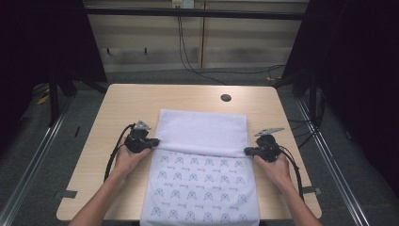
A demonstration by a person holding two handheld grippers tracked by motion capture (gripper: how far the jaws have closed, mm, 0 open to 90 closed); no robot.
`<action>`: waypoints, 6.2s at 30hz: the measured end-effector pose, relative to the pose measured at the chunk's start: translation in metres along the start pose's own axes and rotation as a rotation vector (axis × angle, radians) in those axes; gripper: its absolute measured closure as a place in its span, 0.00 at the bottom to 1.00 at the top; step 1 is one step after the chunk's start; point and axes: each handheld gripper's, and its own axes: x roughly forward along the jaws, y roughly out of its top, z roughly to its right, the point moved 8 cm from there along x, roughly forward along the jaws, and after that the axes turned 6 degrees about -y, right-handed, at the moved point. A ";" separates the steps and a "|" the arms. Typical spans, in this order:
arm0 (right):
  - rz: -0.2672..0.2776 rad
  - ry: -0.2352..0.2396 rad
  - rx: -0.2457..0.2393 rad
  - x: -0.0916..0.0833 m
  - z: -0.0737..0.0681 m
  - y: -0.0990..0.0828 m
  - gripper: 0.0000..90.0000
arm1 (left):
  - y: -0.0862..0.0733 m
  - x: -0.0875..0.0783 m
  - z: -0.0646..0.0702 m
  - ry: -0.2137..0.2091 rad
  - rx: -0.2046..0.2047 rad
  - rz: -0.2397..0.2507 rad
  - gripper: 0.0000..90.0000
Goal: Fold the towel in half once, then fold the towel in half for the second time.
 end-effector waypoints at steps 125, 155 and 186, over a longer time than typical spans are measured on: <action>0.045 0.340 -0.151 -0.103 -0.073 -0.090 0.90 | -0.105 -0.099 0.107 -0.227 0.057 -0.011 0.92; 0.162 0.210 -0.068 -0.049 -0.045 0.001 0.71 | -0.011 -0.036 0.045 -0.158 -0.026 0.054 0.61; 0.014 0.201 -0.095 -0.007 -0.069 -0.013 0.66 | -0.047 -0.034 0.056 -0.166 0.000 0.044 0.64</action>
